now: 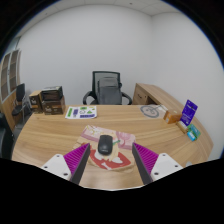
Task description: Arrange mouse
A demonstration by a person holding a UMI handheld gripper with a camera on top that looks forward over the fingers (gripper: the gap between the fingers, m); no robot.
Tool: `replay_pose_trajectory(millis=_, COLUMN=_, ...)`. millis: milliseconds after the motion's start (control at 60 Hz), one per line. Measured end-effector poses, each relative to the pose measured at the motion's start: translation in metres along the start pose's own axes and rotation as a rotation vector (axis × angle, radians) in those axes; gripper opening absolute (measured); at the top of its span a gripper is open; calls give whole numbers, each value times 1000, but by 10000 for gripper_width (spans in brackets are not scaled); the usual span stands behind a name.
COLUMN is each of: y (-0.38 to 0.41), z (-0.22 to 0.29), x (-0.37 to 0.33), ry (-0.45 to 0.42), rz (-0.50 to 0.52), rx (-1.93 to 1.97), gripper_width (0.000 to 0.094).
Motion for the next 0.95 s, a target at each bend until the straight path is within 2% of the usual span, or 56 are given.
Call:
replay_pose_trajectory(millis=200, y=32, z=-20, x=-141, ry=27, rz=65, rx=-19, gripper_width=867)
replay_pose_trajectory(millis=367, y=40, z=-40, x=-220, ry=19, rz=63, rx=-27, gripper_width=870)
replay_pose_trajectory(millis=600, y=38, z=-64, x=-263, ry=0, rz=49, rx=3, gripper_width=867)
replay_pose_trajectory(millis=950, y=32, z=-66, x=-278, ry=-18, rz=44, rx=-50, gripper_width=868)
Point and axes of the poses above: the point between the fingertips, and its own axes, seen from behind it with the camera up: y to the left, z up, x forward, the way the camera looks, the point moved 5 cm from there along -x, backward, against the way the camera looks, and after that the axes turned 12 degrees about z, right-handed, at the moved point
